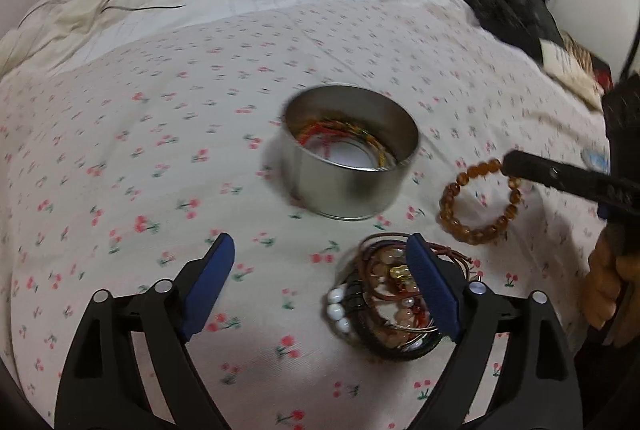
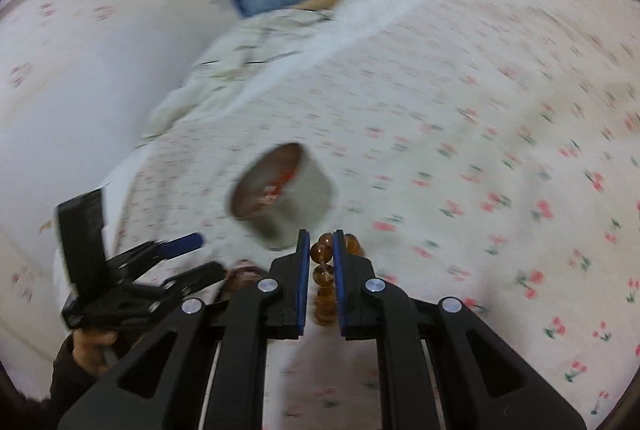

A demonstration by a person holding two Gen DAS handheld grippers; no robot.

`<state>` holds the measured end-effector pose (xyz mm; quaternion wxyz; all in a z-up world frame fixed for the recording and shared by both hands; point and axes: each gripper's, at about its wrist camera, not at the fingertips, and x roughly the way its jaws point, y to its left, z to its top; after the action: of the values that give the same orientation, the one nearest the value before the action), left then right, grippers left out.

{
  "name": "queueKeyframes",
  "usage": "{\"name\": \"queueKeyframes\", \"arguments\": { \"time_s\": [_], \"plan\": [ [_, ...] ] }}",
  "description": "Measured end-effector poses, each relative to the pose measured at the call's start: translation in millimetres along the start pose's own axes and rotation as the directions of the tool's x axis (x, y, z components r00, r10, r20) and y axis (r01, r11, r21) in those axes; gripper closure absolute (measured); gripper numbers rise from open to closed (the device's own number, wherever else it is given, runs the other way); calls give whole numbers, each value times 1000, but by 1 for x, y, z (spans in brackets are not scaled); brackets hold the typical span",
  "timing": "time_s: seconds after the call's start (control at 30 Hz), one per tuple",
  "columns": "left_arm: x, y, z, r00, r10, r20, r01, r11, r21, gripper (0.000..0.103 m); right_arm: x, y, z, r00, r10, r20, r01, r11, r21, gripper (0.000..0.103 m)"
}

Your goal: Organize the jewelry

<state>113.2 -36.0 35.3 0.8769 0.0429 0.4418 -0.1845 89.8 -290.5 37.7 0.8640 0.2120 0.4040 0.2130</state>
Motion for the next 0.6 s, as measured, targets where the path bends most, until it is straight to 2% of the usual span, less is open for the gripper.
{"name": "queueKeyframes", "arguments": {
  "time_s": [0.1,0.13,0.17,0.2,0.3,0.33,0.43,0.53,0.57,0.6],
  "plan": [
    [7,-9,-2,1000,-4,-2,4,1000,21,18,3,-15,-3,999,-48,-24,49,997,51,89],
    [8,-11,-3,1000,0,3,0,1000,29,19,6,-20,-4,998,-56,-39,58,996,68,78],
    [8,-13,-4,1000,1,5,-1,999,37,32,6,-20,-6,997,-65,-45,68,995,71,63],
    [10,-14,-4,1000,-5,0,5,999,39,40,7,-20,-8,995,-82,-50,85,994,68,58],
    [8,-10,-4,999,-46,6,46,999,15,70,16,-17,-10,989,-121,-79,123,992,25,56],
    [6,-10,-3,998,-55,7,55,998,13,81,21,-15,-12,985,-146,-92,147,989,3,56],
    [1,-6,0,998,-51,31,50,999,11,100,26,-13,-14,980,-174,-94,172,985,-29,56],
    [-6,0,3,995,-83,57,84,996,-15,103,25,-13,-14,981,-175,-88,173,984,-36,69],
    [-11,4,5,991,-109,72,111,993,-28,103,24,-13,-14,981,-176,-84,174,984,-37,78],
    [-13,6,6,989,-125,82,129,991,-36,103,24,-13,-13,981,-174,-81,171,985,-36,83]
  ]
}}
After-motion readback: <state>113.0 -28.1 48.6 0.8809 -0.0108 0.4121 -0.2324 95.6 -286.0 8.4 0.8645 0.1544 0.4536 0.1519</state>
